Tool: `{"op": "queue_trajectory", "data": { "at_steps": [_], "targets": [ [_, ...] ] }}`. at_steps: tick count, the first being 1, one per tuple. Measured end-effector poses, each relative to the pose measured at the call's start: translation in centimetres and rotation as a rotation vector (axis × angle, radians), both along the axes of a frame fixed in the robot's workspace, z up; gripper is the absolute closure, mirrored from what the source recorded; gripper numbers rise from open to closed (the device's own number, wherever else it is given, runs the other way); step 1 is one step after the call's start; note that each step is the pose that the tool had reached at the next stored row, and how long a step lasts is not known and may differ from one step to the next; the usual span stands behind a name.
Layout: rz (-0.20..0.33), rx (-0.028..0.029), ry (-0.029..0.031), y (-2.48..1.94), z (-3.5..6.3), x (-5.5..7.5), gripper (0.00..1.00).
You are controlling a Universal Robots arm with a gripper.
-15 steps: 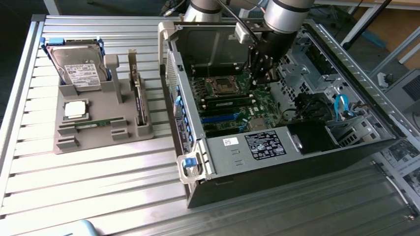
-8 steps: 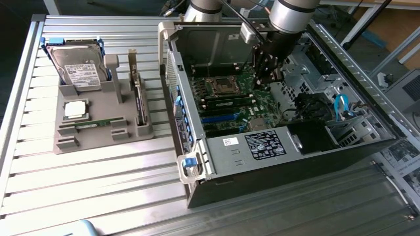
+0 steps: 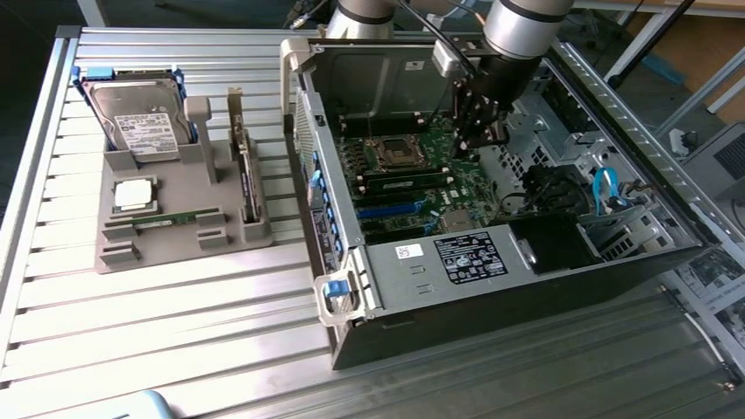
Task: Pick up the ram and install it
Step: 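Insert the ram into the slot, then press down the ram until it locks into place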
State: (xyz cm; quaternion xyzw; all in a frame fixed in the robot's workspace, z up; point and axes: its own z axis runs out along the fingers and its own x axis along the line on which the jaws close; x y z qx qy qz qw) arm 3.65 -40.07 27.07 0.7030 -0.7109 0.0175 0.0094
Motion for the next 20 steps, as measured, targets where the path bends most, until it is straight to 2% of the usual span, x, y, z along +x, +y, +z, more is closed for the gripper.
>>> {"op": "queue_trajectory", "data": {
  "at_steps": [13, 20],
  "targets": [
    [0.000, -0.0002, 0.0001, -0.01, -0.02, 0.05, 0.89],
    [0.000, -0.0001, 0.0000, 0.00, -0.55, -0.42, 0.89]
  ]
}}
